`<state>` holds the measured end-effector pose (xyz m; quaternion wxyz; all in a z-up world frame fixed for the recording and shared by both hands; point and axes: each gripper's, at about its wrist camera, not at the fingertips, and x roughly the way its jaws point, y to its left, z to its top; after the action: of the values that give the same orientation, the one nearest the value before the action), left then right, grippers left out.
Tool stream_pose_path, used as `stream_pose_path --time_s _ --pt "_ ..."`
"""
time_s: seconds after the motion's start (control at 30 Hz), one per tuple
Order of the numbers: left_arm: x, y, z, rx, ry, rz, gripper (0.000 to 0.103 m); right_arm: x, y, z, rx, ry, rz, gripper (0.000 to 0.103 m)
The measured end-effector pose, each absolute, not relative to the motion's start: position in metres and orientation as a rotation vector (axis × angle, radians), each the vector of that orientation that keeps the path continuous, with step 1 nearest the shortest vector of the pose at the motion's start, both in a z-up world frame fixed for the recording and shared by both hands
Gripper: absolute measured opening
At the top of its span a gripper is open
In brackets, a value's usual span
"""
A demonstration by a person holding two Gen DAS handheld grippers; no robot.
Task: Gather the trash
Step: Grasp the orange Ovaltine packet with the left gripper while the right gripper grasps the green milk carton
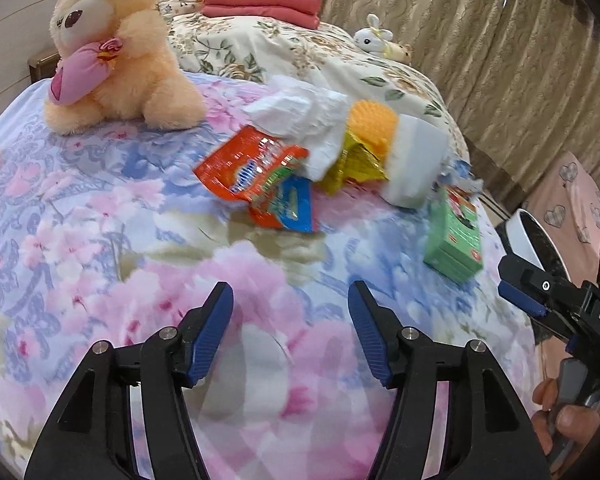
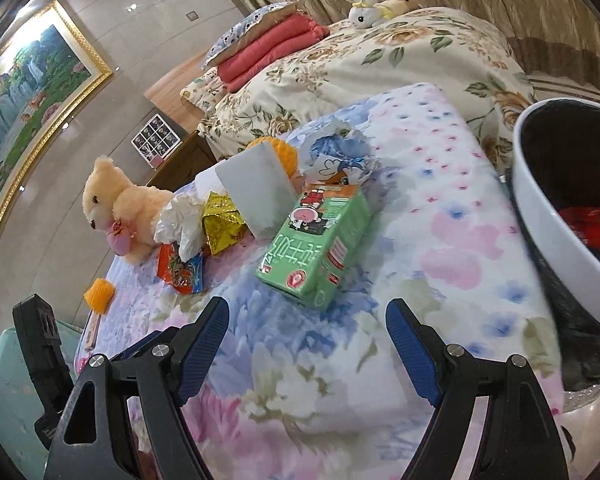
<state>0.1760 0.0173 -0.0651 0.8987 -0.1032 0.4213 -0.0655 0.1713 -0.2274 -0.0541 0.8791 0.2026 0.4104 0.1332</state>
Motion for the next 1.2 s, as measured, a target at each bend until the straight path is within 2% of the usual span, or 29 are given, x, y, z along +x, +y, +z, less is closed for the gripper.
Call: stream_pose_path --time_s 0.3,0.63,0.67,0.7,0.73,0.77,0.83,0.93,1.2 --pt "0.21 0.033 -0.065 -0.228 0.884 -0.11 0.069 0.197 -0.213 -0.06 0.426 0.874 0.245 0.082" --pt "0.243 0.031 -0.07 -0.195 0.894 -0.079 0.069 0.222 -0.199 -0.068 0.362 0.887 0.162 0.082" --pt "0.243 0.03 -0.07 -0.187 0.892 -0.077 0.067 0.223 -0.198 -0.068 0.349 0.886 0.158 0.082" --pt "0.243 0.029 -0.07 -0.177 0.889 -0.079 0.055 0.224 -0.197 -0.068 0.335 0.888 0.155 0.08" --pt "0.243 0.027 -0.071 -0.17 0.89 -0.087 0.039 0.224 -0.196 -0.068 0.325 0.887 0.151 0.071" --pt "0.244 0.026 -0.073 -0.163 0.896 -0.094 0.033 0.223 -0.196 -0.068 0.313 0.886 0.15 0.068" --pt "0.244 0.024 -0.073 -0.158 0.894 -0.107 0.01 0.22 -0.198 -0.068 0.318 0.881 0.162 0.061" --pt "0.239 0.023 -0.073 -0.149 0.891 -0.121 0.011 0.213 -0.199 -0.064 0.302 0.872 0.174 0.054" --pt "0.202 0.024 -0.072 -0.184 0.897 -0.156 0.01 0.188 -0.218 -0.06 0.332 0.88 0.222 0.053"
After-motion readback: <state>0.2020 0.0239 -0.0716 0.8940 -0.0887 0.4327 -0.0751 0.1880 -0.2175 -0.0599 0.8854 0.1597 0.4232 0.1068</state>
